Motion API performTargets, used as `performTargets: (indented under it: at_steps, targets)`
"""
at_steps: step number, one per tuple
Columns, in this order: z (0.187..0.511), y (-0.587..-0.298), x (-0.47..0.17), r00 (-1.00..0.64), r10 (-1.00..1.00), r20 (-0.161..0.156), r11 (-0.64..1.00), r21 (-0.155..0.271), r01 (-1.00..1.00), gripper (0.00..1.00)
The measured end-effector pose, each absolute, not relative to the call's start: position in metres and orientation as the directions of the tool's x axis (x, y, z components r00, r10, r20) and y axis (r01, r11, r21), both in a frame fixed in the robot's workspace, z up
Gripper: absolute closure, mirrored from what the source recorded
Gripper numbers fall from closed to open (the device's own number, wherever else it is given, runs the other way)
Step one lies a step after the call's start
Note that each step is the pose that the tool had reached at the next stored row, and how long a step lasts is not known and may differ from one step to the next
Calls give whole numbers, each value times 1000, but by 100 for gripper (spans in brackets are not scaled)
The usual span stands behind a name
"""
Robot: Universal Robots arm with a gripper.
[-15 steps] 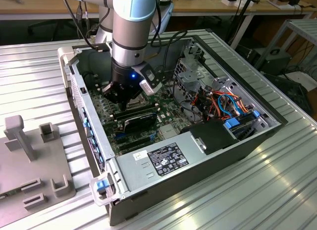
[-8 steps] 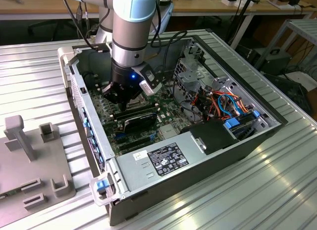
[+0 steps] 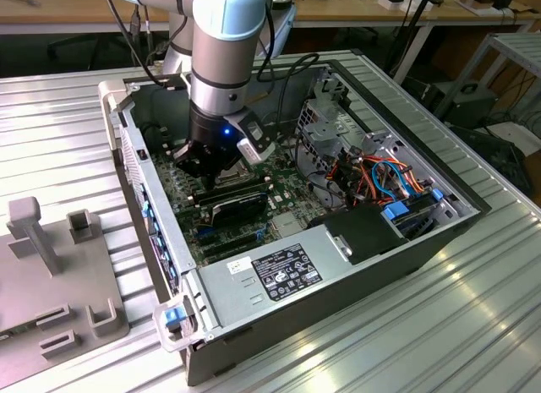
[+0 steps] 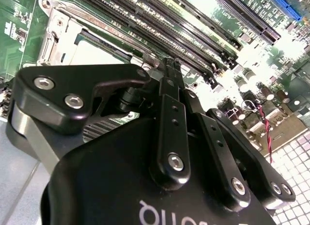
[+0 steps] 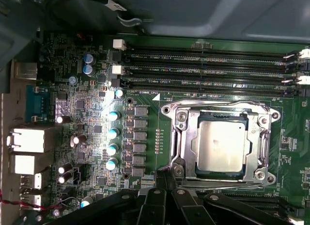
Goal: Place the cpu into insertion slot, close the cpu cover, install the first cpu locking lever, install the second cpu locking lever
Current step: 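Install the second cpu locking lever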
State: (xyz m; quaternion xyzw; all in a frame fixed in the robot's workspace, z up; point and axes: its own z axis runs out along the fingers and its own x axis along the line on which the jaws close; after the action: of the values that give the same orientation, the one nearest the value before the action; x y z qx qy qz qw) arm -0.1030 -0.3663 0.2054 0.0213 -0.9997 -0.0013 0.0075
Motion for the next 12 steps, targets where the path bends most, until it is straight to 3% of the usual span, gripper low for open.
performTargets:
  at_steps: [12]
  targets:
    - [202, -369, -103, -999, -43, 14, 999, 15, -43, 89]
